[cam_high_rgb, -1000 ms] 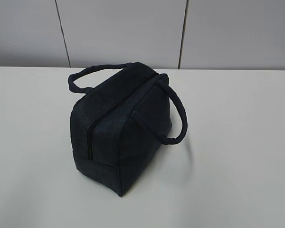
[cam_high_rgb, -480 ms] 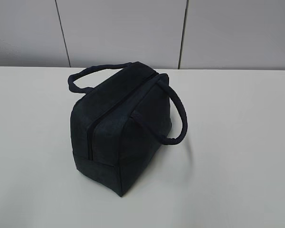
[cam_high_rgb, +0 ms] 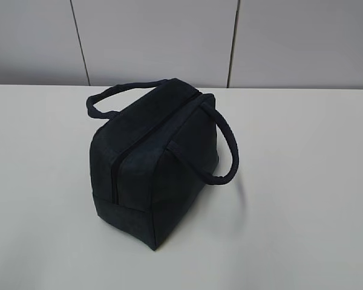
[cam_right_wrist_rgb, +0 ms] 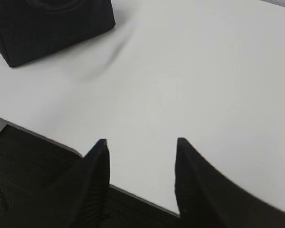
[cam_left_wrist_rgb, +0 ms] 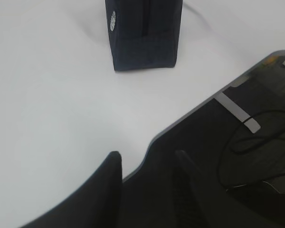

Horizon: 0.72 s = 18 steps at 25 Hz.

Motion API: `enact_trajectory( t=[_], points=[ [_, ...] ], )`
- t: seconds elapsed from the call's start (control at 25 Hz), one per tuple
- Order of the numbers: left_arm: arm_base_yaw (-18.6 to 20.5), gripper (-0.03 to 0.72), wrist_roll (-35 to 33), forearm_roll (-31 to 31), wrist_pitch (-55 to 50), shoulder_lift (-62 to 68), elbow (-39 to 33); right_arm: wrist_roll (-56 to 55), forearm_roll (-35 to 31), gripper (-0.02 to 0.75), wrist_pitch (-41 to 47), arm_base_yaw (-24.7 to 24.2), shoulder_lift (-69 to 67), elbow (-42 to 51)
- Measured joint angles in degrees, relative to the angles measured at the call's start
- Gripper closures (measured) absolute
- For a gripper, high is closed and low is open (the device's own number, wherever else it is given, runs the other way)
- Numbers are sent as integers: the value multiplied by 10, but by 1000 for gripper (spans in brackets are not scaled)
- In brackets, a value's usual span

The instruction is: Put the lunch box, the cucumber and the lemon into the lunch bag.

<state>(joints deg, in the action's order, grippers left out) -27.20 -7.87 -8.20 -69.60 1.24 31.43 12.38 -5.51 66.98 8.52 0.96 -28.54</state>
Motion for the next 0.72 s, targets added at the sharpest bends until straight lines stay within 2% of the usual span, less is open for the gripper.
enact_trajectory(
  t=[0.2,0.56,0.72],
  points=[
    [0,449,-2,20,46,0,-17,0,0,396,-1,0,0,0],
    [0,449,-2,23,56,0,-22,0,0,397,-2,0,0,0],
    [30,449,-3,23,57,0,-22,0,0,396,-2,0,0,0]
  ],
)
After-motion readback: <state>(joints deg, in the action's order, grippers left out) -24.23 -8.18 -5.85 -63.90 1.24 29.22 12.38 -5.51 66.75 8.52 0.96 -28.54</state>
